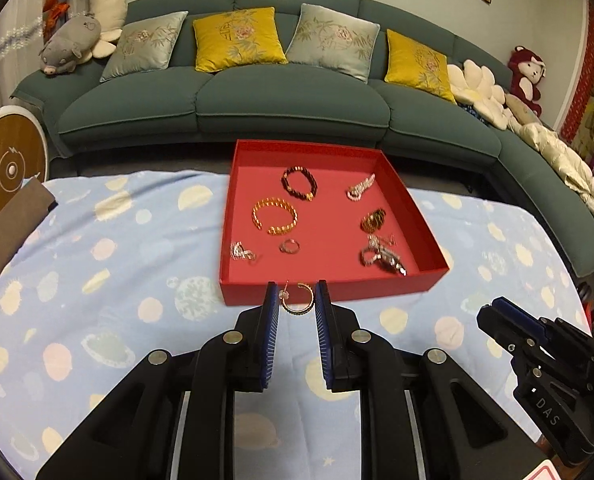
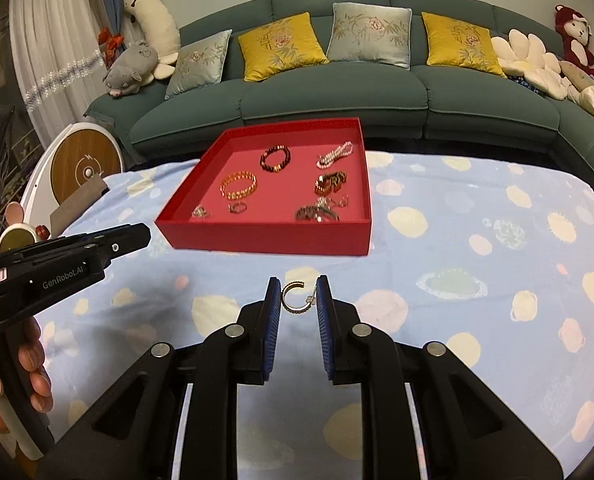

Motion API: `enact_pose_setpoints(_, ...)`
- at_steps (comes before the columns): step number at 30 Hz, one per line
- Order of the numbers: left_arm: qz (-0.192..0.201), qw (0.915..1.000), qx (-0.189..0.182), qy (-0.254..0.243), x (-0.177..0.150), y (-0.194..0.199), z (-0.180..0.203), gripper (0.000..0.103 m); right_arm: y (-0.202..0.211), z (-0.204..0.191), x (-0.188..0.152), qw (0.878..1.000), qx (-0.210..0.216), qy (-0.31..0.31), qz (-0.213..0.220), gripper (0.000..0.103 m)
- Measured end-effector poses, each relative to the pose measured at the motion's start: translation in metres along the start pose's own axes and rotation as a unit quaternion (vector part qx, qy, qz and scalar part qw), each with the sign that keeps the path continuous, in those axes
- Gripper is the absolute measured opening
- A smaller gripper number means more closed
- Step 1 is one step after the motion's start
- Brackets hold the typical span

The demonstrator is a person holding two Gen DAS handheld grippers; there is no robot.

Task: Organize jewelry
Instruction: 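Carry both gold hoop earrings in the two tools over the red box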

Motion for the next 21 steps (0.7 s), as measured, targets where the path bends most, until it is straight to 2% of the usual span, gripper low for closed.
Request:
enact_pose_setpoints(4,0.018,0.9997,0.015,-0.009,0.029,-0.009,-0.005,0.016,-0.003,-0.004,0.038,1.0,0.003,0.006,0.024,0.017)
enact_pose_setpoints(9,0.009,0.9997,0.021,-0.006,0.052,-0.043,-0.009,0.016,-0.026,0.002,0.077,0.999,0.002,-0.006,0.035,0.017)
enact_pose_setpoints(13,0.006,0.999,0.039,-0.02,0.064,-0.075,-0.008,0.016,-0.059,0.006,0.094,0.999,0.004,-0.02,0.028,0.017)
enact_pose_setpoints(21,-0.016,0.9981,0.051,-0.029,0.076,-0.133,-0.01,0.016,-0.134,0.011,0.105,0.999,0.001,-0.043,-0.003,0.017)
Point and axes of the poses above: each gripper's, at about its wrist camera, not at the fingertips, and y roughly against the way its jaws point, z to its right, x to its top, the point moved 3 cm from there along -y, roughly the way its jaws point, and after that the axes turned 11 degrees about z, right-handed, at the moved point
